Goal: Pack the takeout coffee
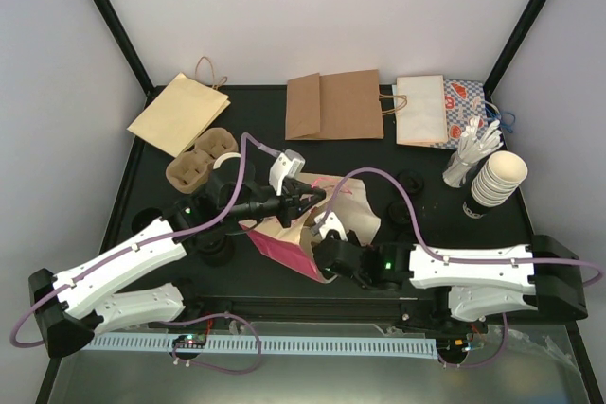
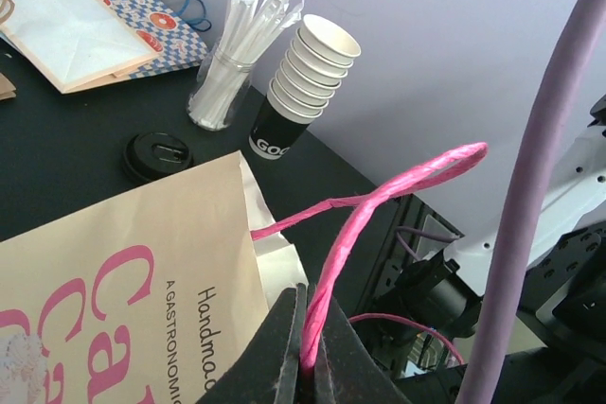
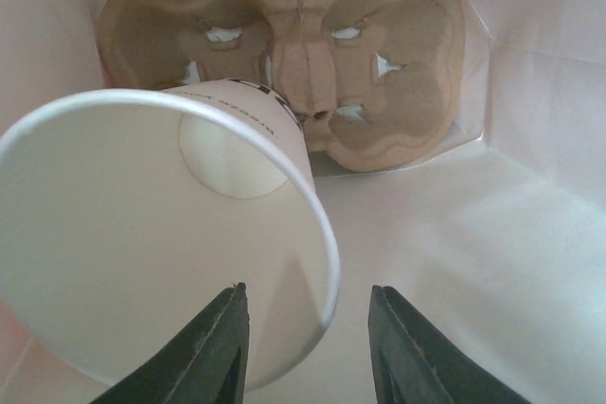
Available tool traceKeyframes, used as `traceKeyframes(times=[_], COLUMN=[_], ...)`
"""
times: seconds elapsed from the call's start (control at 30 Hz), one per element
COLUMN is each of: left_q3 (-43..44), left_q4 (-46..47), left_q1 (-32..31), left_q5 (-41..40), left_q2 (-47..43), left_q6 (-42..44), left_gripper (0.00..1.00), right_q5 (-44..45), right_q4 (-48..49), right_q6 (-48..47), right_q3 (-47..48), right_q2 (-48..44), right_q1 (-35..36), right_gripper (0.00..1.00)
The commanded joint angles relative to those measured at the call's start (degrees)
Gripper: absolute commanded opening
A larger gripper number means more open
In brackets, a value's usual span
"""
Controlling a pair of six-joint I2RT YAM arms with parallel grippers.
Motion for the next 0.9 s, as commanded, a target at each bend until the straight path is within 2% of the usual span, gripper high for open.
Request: traceKeyframes(times=[0.0, 0.27, 0.47, 0.87], left_q3=[0.69, 1.17, 2.08, 10.0], left_q4=[2.78, 4.03, 3.45, 4.08], left_q1=[0.52, 0.71, 0.71, 1.01], left_q5=[0.64, 5.24, 5.52, 7.86], left_q2=[-0.99, -0.36, 0.92, 9.72], left_q6=[1.19, 5.07, 7.18, 13.26], left_gripper=[0.02, 0.02, 0.02, 0.02], right_q5=[0.02, 3.47, 1.49, 3.17], right_q4=[-2.0, -10.53, -19.06, -21.0], right_q6=[0.53, 0.32, 1.62, -1.39], right_q3=[-2.18, -4.7, -0.69, 3.4], right_q2=[-4.54, -11.95, -8.6, -6.86], right_q1=[0.41, 0.34, 0.61, 7.27], right_gripper=[0.38, 0.41, 0.37, 0.38])
